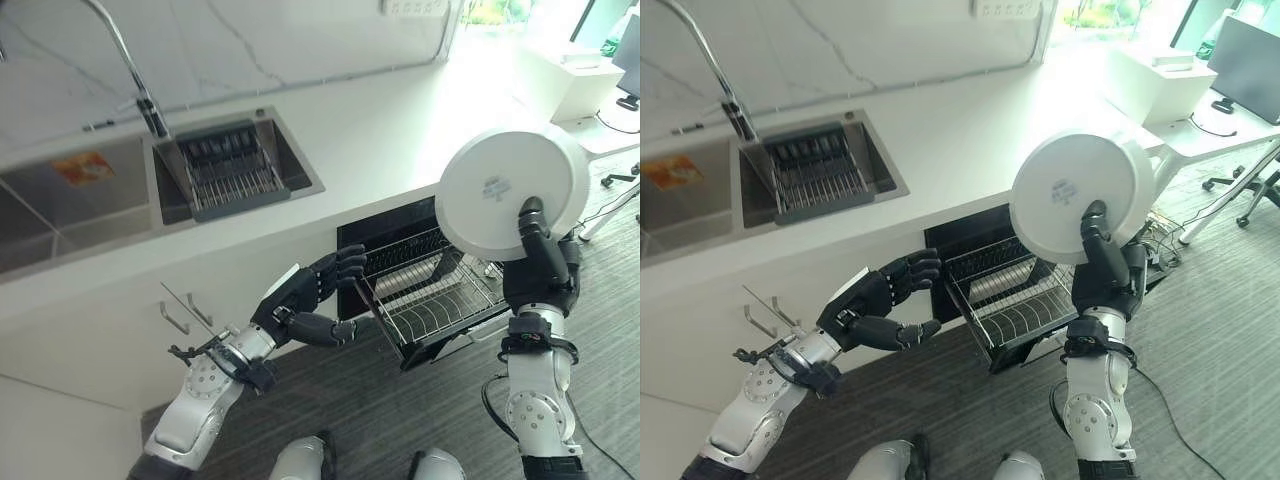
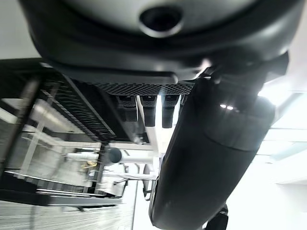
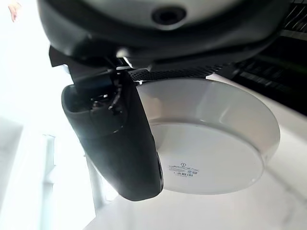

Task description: Place the dishes in the dishwasher.

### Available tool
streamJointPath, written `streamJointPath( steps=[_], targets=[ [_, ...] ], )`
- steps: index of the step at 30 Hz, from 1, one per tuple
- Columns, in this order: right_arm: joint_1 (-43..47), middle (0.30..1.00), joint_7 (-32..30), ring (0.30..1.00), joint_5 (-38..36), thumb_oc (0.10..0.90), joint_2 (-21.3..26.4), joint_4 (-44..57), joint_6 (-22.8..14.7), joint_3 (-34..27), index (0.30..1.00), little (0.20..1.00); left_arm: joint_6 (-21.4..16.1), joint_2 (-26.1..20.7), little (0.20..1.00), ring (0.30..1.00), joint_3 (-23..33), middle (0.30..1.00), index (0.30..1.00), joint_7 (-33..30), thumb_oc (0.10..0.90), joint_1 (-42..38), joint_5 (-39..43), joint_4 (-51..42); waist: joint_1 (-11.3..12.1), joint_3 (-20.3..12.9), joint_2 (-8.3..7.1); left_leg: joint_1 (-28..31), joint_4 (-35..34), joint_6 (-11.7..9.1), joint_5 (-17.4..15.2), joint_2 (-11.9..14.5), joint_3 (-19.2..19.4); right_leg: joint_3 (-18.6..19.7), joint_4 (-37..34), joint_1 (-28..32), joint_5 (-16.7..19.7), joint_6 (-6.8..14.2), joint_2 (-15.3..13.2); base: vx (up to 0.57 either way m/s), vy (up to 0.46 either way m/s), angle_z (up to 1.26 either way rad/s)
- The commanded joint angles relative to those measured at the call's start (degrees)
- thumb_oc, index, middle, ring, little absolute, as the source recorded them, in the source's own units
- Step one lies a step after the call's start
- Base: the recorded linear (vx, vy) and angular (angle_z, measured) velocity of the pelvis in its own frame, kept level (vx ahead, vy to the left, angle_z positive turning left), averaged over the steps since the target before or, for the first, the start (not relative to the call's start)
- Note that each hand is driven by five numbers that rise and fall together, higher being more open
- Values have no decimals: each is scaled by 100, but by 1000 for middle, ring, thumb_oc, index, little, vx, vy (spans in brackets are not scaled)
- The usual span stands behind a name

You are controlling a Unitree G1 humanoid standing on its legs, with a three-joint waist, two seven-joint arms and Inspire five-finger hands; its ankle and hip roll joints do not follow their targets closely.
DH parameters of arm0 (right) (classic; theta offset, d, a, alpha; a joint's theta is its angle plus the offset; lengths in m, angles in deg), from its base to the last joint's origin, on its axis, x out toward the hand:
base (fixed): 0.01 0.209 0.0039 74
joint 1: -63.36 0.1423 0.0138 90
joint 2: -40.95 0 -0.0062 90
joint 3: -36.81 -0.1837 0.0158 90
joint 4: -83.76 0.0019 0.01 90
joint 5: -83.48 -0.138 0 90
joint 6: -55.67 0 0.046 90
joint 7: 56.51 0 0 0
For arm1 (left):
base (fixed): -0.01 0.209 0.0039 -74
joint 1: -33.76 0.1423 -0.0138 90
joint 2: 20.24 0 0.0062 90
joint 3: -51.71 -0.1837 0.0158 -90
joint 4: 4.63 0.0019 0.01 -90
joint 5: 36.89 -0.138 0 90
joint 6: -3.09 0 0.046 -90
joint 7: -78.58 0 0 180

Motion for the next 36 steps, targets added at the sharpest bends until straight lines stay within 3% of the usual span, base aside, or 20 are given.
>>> streamJointPath(
  steps=[1, 2, 4, 6, 8, 10, 11, 14, 16, 22, 24, 25, 29, 33, 36],
  targets=[
    [442, 300, 71, 300, 633, 400, 422, 857, -683, -405, 300, 300, -478, -18, 900, 900, 314, 900, 900, -105, 800, -339, -4, -753, -392, -238, -94, 890, -665, -367, -545, 112, -474, 552, -645, 250, 995, 49, 28, 97, -404, 56],
    [417, 300, 30, 300, 718, 400, 459, 914, -624, -434, 300, 300, -457, -6, 900, 900, 272, 900, 900, -134, 800, -313, -55, -751, -402, -254, -113, 917, -665, -394, -565, 166, -462, 582, -645, 292, 906, 63, 8, 110, -353, 80],
    [486, 300, -85, 300, 943, 400, 628, 956, -429, -444, 300, 300, -334, -18, 900, 900, 285, 900, 900, -205, 800, -178, -80, -811, -293, -336, -149, 991, -665, -532, -590, 364, -280, 158, -645, 386, 576, 90, -109, 78, -316, 59],
    [611, 300, -242, 300, 1147, 400, 842, 980, -212, -411, 300, 300, -168, 6, 900, 900, 300, 900, 900, -268, 800, -46, -91, -870, -220, -440, -157, 984, -665, -624, -548, 550, -160, 26, -645, 420, 376, 104, -59, 72, -317, -13],
    [615, 300, -200, 300, 1949, 400, 1287, 1043, 198, -392, 300, 300, 94, 83, 900, 900, 488, 900, 900, -505, 800, 382, -32, -772, -187, -599, -123, 939, -665, -773, -389, 891, -13, 10, -645, 441, 48, 26, 198, 101, -387, -35],
    [511, 300, -125, 300, 2245, 400, 1420, 1071, 266, -435, 300, 300, 109, 111, 900, 900, 612, 900, 900, -568, 800, 558, 56, -653, -198, -618, -104, 888, -665, -833, -312, 1010, 32, -1, -645, 444, -10, -13, 254, 3, -189, -6],
    [430, 300, -163, 300, 2966, 400, 1595, 1023, 163, -459, 300, 300, -4, 99, 900, 900, 687, 900, 900, -653, 800, 726, -12, -389, -193, -623, -88, 829, -665, -897, -236, 1109, 59, -44, -645, 442, -50, -42, 284, -31, -172, 5],
    [328, 300, -139, 300, 3905, 400, 1917, 983, 211, -501, 300, 300, 99, 90, 900, 900, 754, 900, 900, -540, 800, 1036, 191, -85, -178, -666, -44, 775, -665, -962, -187, 1151, 18, -65, -645, 455, -85, -61, 309, -19, -80, 8],
    [284, 300, -109, 300, 4514, 400, 2012, 933, 162, -395, 300, 300, 314, 221, 900, 900, 768, 900, 900, -518, 800, 1131, 774, 136, -164, -676, -25, 769, -665, -988, -163, 1170, 9, -84, -645, 471, -90, -60, 291, -12, 14, 10],
    [288, 300, -302, 300, 6219, 400, 2583, 635, 215, -127, 300, 300, 220, 323, 900, 900, 651, 900, 900, -526, 800, 1260, 890, 966, -87, -706, -40, 769, -665, -1029, -195, 1138, -47, -171, -645, 500, -78, 8, 192, -4, 33, 14],
    [292, 300, -524, 300, 7193, 400, 2722, 459, 134, 39, 300, 300, 205, 366, 900, 900, 734, 900, 900, -441, 800, 1283, 1005, 1096, -25, -705, -52, 757, -665, -1025, -200, 1121, -72, -212, -645, 510, -70, 34, 155, -1, 63, 11],
    [350, 300, -773, 300, 8275, 400, 2981, 246, 28, 250, 300, 300, 123, 328, 900, 900, 680, 900, 900, -417, 800, 1281, 1026, 1221, 44, -688, -73, 782, -665, -1025, -221, 1105, -91, -245, -645, 548, -69, 58, 136, -2, 41, 8],
    [381, 300, -880, 300, 8493, 400, 3541, -263, 28, 610, 300, 300, 11, 226, 900, 900, 670, 900, 900, -422, 800, 1381, 1169, 1388, 187, -712, -129, 730, -665, -1011, -226, 1071, -147, -376, -645, 563, -57, 103, 76, 0, 36, 15],
    [368, 300, -1273, 300, 8869, 400, 3447, -822, 29, 966, 300, 300, -94, 235, 900, 900, 738, 900, 900, -501, 800, 1422, 1212, 1470, 286, -671, -147, 742, -665, -983, -244, 1034, -212, -445, -645, 634, -70, 111, 52, 9, 25, 18],
    [478, 300, -1438, 300, 8722, 400, 3219, -1453, -47, 1314, 300, 300, -200, 235, 900, 900, 719, 900, 900, -557, 800, 1412, 1190, 1523, 378, -642, -153, 768, -665, -976, -286, 1000, -257, -499, -645, 712, -101, 136, 29, 13, 14, 9]
  ],
)
